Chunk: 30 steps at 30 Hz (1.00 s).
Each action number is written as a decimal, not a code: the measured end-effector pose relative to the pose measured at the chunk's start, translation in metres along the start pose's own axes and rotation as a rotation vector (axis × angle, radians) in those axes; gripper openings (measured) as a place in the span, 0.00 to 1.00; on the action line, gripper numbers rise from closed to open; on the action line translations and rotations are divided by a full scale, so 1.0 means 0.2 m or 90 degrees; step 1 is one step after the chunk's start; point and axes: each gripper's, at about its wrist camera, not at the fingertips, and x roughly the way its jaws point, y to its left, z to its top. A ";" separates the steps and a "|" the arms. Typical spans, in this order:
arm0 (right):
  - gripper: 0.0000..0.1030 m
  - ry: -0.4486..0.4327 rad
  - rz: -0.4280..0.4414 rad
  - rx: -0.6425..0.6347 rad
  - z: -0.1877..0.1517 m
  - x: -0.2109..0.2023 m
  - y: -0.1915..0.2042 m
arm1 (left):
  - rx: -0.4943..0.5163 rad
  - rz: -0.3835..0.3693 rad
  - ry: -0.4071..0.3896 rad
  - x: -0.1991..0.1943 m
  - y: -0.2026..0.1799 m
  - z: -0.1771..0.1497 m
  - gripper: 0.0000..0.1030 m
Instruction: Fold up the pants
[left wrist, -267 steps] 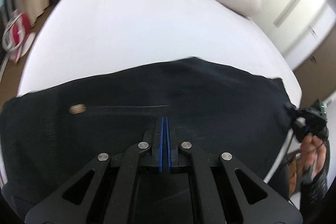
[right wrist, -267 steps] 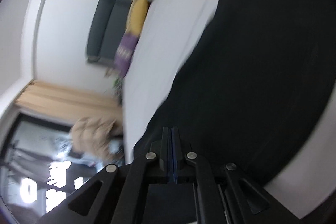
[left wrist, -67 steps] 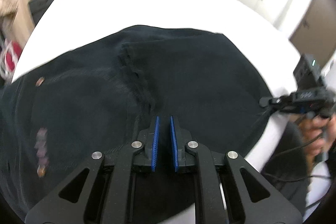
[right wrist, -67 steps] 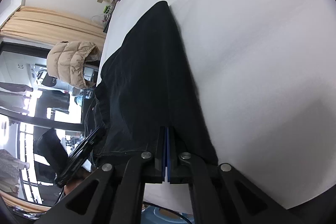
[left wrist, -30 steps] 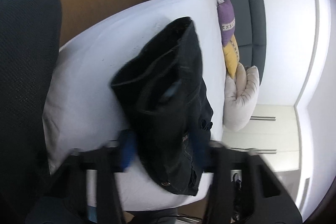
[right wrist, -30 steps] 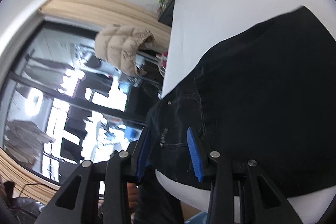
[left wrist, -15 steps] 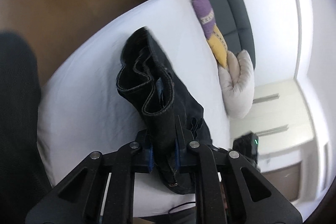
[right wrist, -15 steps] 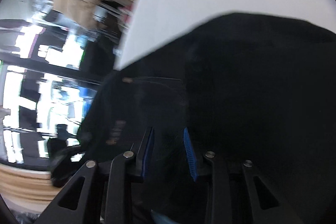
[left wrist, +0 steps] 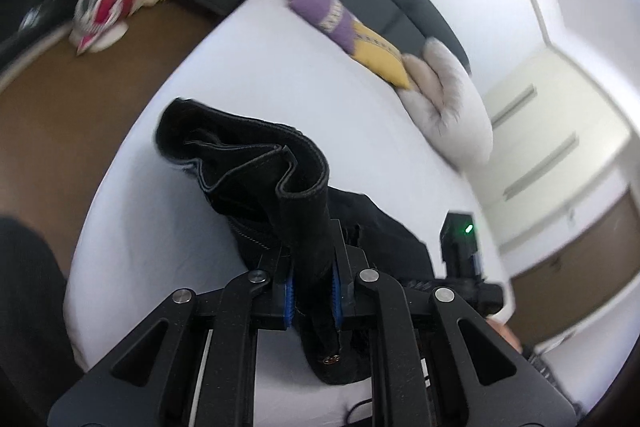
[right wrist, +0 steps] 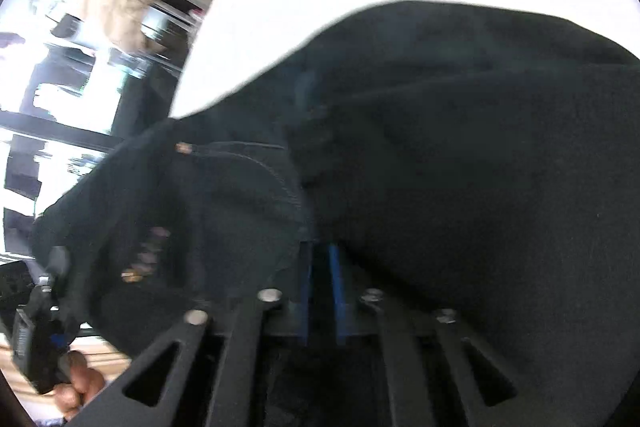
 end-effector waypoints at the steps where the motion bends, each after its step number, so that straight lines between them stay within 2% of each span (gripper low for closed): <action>1: 0.52 -0.015 0.026 0.007 -0.01 -0.05 -0.01 | 0.041 0.009 0.004 0.03 -0.08 -0.01 0.11; 2: 0.62 -0.047 0.056 0.014 -0.01 -0.12 -0.02 | 0.065 0.015 0.007 0.07 -0.15 -0.01 0.11; 4: 0.70 -0.090 0.143 0.026 0.01 -0.27 -0.04 | 0.140 0.027 0.019 0.16 -0.32 -0.04 0.11; 6: 0.83 -0.096 0.192 0.033 0.04 -0.35 -0.06 | 0.227 0.040 0.036 0.26 -0.49 -0.11 0.11; 7: 0.85 -0.095 0.205 0.033 0.06 -0.39 -0.07 | 0.261 0.045 0.045 0.31 -0.57 -0.13 0.11; 12: 0.86 -0.049 0.236 0.014 0.11 -0.43 -0.11 | 0.411 0.054 0.082 0.56 -0.86 -0.31 0.11; 14: 0.86 -0.043 0.236 0.002 0.10 -0.44 -0.09 | 0.476 0.063 0.098 0.64 -0.95 -0.41 0.11; 17: 0.86 -0.050 0.250 -0.004 0.10 -0.47 -0.11 | 0.535 0.067 0.122 0.74 -1.01 -0.54 0.11; 19: 0.88 -0.046 0.238 -0.008 0.10 -0.47 -0.12 | 0.565 0.072 0.127 0.79 -1.06 -0.60 0.11; 21: 0.88 -0.019 0.197 -0.009 0.08 -0.41 -0.12 | 0.591 0.078 0.121 0.81 -1.10 -0.64 0.11; 24: 0.88 0.016 0.169 -0.009 0.06 -0.34 -0.14 | 0.612 0.083 0.114 0.85 -1.14 -0.68 0.11; 27: 0.87 0.030 0.179 0.014 0.05 -0.30 -0.19 | 0.627 0.085 0.113 0.87 -1.15 -0.74 0.11; 28: 0.85 0.028 0.187 0.017 0.06 -0.30 -0.19 | 0.632 0.085 0.113 0.88 -1.16 -0.75 0.11; 30: 0.71 0.026 0.193 0.010 0.06 -0.29 -0.19 | 0.645 0.089 0.114 0.90 -1.19 -0.78 0.11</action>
